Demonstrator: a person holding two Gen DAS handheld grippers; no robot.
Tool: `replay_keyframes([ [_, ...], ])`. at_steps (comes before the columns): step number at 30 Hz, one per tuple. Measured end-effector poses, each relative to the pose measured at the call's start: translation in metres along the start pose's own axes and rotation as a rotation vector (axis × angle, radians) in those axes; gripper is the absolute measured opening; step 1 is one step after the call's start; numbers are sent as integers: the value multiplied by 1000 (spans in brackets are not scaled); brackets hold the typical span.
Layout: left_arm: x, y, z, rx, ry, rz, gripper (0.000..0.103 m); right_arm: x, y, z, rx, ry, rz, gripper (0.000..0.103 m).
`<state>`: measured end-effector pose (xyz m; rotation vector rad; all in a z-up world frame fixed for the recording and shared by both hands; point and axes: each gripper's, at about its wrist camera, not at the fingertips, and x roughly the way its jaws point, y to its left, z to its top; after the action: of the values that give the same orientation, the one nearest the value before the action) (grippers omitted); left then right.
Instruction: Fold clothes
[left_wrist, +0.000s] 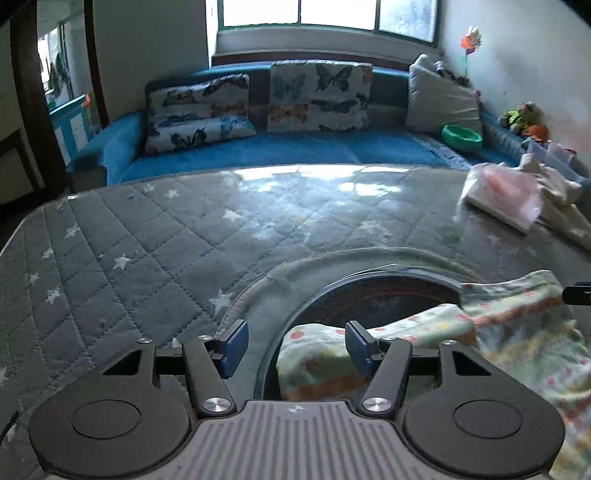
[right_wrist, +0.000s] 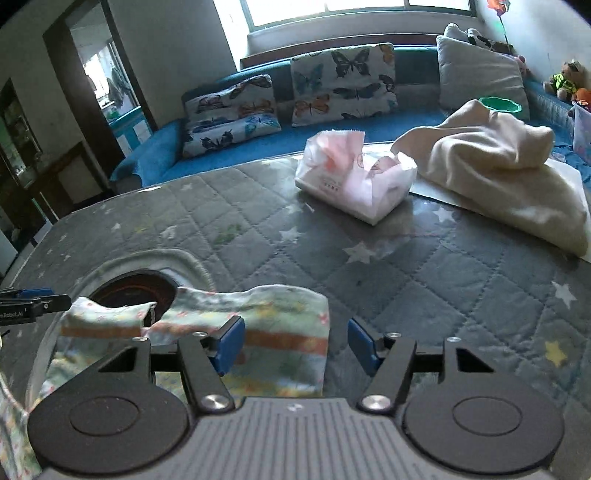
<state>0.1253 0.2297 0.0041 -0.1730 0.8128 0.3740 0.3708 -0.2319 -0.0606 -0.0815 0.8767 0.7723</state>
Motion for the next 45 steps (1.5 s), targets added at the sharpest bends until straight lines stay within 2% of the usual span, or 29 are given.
replay_keyframes([
  [8,20,4,-1,-9,41,-1,65,24,-3,5,-2,16,2,61],
  [10,21,3,-2,-4,43,-14,63,25,-2,6,-10,14,13,55],
  [14,25,0,-2,5,48,-44,43,28,0,7,-23,15,25,42],
  [17,23,-2,-2,9,39,-69,28,27,4,7,-37,8,36,26],
  [18,21,-3,-2,11,35,-77,23,25,5,7,-46,-2,37,17],
  [21,13,-4,-3,22,9,-117,14,16,8,7,-62,-30,55,10],
  [25,-6,-5,-5,41,-40,-181,10,-1,19,1,-130,-60,86,8],
  [30,-32,-11,-14,99,-94,-290,10,-29,40,-17,-275,-81,155,7],
  [35,-53,-31,-26,278,-139,-405,9,-43,67,-45,-473,-15,228,7],
  [38,-54,-41,-28,349,-152,-397,10,-41,77,-52,-565,3,193,7],
  [45,-59,-51,-34,363,-166,-418,10,-26,61,-27,-497,-48,-25,7],
])
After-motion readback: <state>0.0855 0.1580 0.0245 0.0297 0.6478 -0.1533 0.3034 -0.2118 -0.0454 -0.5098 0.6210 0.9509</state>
